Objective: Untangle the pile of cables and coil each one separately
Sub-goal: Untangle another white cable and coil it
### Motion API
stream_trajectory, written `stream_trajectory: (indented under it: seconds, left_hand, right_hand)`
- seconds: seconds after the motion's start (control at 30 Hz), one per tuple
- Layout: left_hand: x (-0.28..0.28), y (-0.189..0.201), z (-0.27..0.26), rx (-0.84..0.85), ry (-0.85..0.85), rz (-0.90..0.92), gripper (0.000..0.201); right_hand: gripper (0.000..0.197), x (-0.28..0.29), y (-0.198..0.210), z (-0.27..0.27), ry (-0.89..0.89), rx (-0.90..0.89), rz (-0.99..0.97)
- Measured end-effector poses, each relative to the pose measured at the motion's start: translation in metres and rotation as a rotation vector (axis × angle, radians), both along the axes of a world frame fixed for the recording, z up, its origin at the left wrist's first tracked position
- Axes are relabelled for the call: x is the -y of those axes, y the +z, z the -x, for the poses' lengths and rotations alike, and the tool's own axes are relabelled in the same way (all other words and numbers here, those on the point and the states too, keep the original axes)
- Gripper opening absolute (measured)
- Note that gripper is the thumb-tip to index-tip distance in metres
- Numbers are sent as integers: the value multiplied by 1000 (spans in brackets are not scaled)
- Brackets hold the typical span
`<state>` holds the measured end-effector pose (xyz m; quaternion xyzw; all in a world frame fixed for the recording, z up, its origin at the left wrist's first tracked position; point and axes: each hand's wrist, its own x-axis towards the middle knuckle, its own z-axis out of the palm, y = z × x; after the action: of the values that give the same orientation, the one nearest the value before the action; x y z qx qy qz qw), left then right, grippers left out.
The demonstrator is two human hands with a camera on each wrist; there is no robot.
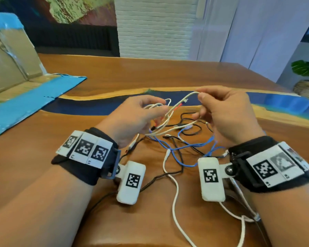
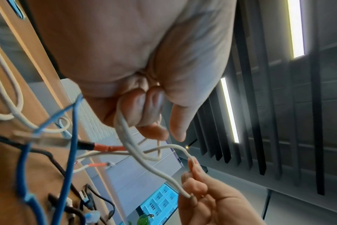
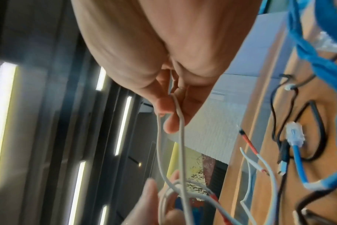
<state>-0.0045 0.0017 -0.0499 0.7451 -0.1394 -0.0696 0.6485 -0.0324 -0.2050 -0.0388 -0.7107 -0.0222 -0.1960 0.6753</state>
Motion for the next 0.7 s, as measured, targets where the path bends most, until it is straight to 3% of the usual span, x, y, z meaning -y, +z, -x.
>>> stream_trajectory:
  seconds: [0.07, 0.2, 0.33, 0.43, 0.57, 0.63, 0.7]
  left_hand:
    - [1, 1, 0, -2, -3, 0, 15]
    - [-3, 7, -7, 63, 241, 213, 22]
    - [-8, 9, -8, 105, 323, 322, 21]
    - [-7, 10, -7, 115, 353, 310, 21]
    - [-12, 12, -8, 43, 363, 326, 23]
    - [-13, 13, -8, 20, 334, 346, 24]
    - [-12, 13, -8, 35, 313, 340, 26]
  right_hand:
    - [17, 4, 3, -3, -13, -4, -208]
    - [28, 12, 3, -9, -63, -39, -431]
    - [20, 18, 3, -4, 115, -202, -213]
    - [21, 18, -1, -1, 172, -197, -84]
    - [18, 28, 6, -9, -86, -100, -352]
    - [19, 38, 6, -13, -120, -87, -510]
    - [19, 43, 3, -16, -117, -119, -516]
